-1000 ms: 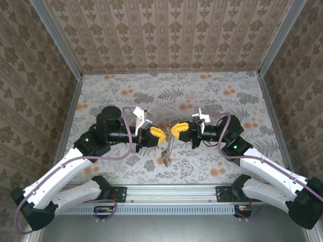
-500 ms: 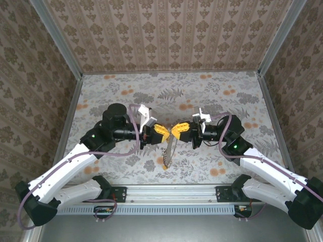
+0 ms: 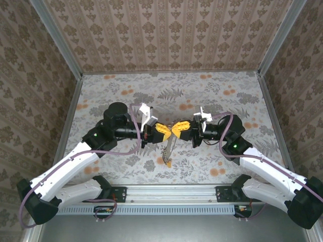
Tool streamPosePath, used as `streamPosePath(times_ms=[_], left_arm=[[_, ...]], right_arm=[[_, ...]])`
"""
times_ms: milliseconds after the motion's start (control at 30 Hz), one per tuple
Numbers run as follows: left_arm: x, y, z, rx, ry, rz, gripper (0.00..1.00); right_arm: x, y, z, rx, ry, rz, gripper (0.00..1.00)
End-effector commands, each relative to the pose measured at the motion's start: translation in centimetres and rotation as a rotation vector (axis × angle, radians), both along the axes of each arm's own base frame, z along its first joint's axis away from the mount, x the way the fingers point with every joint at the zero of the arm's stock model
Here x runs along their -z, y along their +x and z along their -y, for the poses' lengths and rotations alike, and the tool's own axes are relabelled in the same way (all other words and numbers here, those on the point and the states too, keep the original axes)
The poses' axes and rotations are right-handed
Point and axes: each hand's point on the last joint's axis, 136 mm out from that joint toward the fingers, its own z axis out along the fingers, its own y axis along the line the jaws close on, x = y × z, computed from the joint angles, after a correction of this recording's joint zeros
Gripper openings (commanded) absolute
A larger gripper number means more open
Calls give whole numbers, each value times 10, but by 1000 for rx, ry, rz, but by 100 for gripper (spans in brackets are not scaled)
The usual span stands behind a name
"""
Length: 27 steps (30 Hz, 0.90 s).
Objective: Put the keys on the keyring
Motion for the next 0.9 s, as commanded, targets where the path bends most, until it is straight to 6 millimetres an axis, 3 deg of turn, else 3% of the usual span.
streamPosePath(times_ms=[0,100,333,600,733,867], left_arm=[[-13,-5,4,38,-51,23,7],[-13,-5,4,42,-53,23,0],[-7,-4,1,28,-45,18,0],[2,13,-18,-49,-33,-28,0],[6,15,-19,-59,-10,-43,13],[2,16,-16,-53,-22,-37,14]], right_arm=[[-17,-6,-1,-26,40,40,0],[-16,-6,-1,-26,38,39,0],[-14,-7,0,-23,33,43,0],[-14,-10,2,-18,32,57,0],[-14,-11,1,-28,33,61,0],[-13,-10,0,-34,29,56,0]])
